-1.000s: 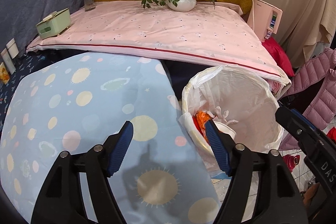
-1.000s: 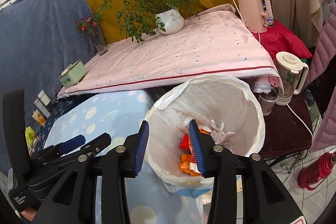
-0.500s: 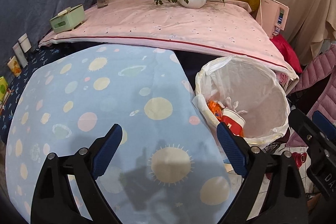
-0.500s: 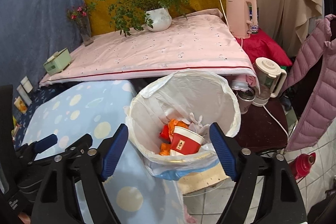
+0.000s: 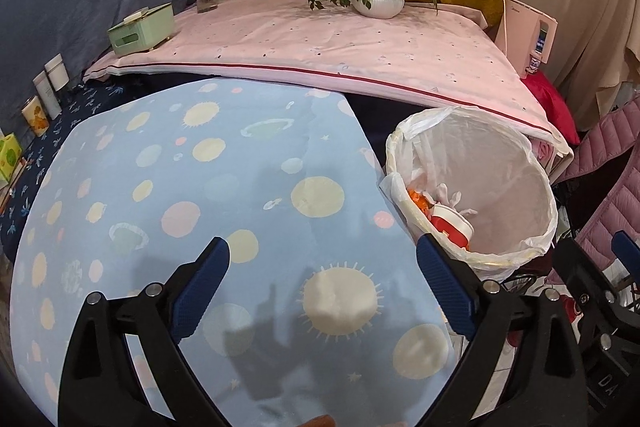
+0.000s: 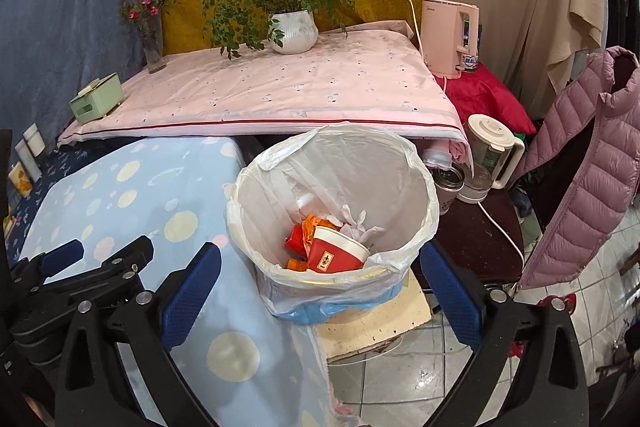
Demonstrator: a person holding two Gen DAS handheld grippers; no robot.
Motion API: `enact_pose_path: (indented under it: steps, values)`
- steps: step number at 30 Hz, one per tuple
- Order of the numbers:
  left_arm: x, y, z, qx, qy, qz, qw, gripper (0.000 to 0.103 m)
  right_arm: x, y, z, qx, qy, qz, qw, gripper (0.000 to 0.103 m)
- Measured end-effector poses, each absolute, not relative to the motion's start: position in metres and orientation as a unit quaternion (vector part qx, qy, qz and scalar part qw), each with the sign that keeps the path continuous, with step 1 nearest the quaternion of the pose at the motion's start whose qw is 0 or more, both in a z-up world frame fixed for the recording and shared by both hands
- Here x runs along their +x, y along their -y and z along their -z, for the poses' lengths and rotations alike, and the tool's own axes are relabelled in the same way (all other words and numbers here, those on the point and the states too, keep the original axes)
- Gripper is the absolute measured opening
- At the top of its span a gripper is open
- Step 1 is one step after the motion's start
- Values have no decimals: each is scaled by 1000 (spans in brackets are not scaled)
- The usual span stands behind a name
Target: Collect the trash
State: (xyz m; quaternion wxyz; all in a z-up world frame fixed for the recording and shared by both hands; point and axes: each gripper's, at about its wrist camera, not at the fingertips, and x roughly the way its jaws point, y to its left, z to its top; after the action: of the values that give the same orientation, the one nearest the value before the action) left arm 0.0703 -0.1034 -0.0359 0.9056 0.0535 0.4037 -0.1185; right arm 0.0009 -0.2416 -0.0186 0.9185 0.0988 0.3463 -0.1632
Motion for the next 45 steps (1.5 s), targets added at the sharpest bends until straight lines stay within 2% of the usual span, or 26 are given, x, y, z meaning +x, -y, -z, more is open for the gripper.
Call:
enact_pose_path:
  steps: [45]
  values:
    - [48, 113, 12, 51, -370, 110, 921, 93, -21, 247, 9, 100, -336, 181, 919, 96]
